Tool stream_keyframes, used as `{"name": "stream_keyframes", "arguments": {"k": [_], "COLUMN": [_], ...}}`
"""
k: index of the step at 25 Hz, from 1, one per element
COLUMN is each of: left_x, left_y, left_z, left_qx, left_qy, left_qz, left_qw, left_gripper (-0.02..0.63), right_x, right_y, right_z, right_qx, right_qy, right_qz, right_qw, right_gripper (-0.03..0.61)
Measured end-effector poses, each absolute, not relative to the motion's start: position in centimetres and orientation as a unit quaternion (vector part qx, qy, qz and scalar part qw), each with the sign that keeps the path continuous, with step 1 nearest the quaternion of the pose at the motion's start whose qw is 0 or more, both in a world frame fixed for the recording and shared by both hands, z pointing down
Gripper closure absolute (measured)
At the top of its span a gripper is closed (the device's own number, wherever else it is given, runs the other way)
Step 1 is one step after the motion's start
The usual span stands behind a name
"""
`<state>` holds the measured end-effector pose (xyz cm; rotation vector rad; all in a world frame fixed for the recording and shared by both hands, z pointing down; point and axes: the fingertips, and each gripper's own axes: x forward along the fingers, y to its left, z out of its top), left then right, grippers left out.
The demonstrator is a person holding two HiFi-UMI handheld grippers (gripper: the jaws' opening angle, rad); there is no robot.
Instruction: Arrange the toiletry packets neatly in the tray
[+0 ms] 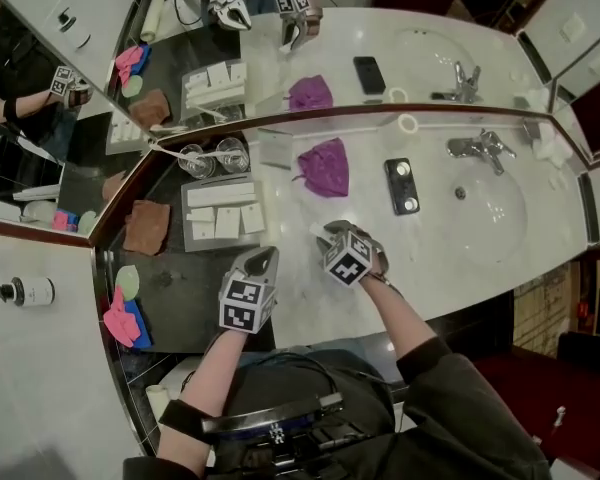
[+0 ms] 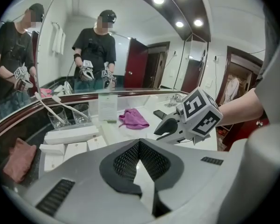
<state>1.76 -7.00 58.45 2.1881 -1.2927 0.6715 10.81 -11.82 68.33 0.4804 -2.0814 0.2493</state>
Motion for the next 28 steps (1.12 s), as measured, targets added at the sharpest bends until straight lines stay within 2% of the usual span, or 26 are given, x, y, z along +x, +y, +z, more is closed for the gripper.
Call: {"name": "stream_keyframes", "arguments": {"k": [12,20,28], "left_x": [-5.3,-10.2,-13.0], "left_y": [-2.1,-0.4,-2.1], "left_z": [54.8,54.7,55.7], "left_qx": [0.798,0.787,0.778], "left_qy": [-0.514,-0.533,-0.545], "left_qz": [0.207,0.186,0.178], "left_qw": [0.236,0.250,0.257], "left_gripper": [0.614,0.614,0.614], "right_x": [3.4,-1.9,-5.8], "right_y": [-5.9,-3.9,-6.8], "right_z": [60.5,59.7,60.5], "right_qx": [0.180,0.154,0.137], "right_qy": [-0.885,-0.886,-0.879], "right_qz": [0.027,0.004,-0.016], "right_qw": [0.428,0.436,0.457], "right_gripper": [0.459,0.459,0.459]}}
